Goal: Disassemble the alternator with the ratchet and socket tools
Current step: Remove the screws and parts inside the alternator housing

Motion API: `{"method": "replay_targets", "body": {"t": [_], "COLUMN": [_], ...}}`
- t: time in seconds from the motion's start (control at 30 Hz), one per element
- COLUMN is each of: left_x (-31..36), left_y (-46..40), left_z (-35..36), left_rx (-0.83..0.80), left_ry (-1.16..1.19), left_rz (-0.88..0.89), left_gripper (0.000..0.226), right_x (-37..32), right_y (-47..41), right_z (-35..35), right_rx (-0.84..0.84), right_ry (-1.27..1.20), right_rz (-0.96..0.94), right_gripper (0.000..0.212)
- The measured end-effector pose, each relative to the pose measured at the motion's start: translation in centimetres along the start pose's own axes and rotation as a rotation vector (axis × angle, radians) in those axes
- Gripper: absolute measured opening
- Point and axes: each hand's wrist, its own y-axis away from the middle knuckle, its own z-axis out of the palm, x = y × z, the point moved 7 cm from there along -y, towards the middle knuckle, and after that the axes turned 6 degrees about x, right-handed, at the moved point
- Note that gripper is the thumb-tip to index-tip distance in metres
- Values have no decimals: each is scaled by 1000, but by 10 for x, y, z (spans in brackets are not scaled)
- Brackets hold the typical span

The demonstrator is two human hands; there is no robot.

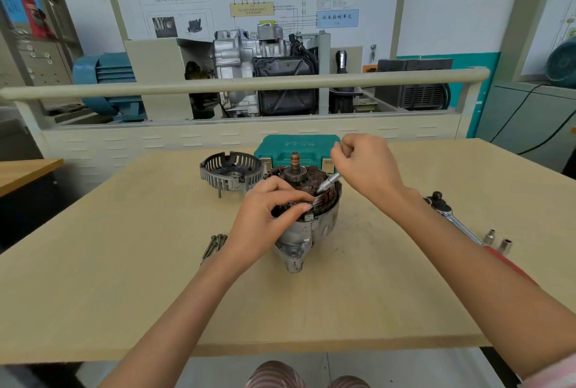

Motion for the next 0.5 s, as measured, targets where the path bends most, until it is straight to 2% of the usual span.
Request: {"method": "replay_targets", "body": {"t": [0.17,0.33,0.43,0.5], "left_x": [1,5,1,-3], "left_y": [1,0,1,1], "left_z": [-4,-4,-8,-10], "left_rx": [84,82,134,160], "left_ry": [41,-136,-19,144], "left_rz": [-2,76,16,-71], "left_gripper": [17,14,15,18], "right_x": [2,3,4,4], "right_y": [0,1,1,1], "right_z": [3,3,4,4], "right_rx": [4,0,4,10], "right_ry": [-22,-27,-29,-31], "right_rz": [6,5,4,1], "right_gripper": [41,40,40,41]}}
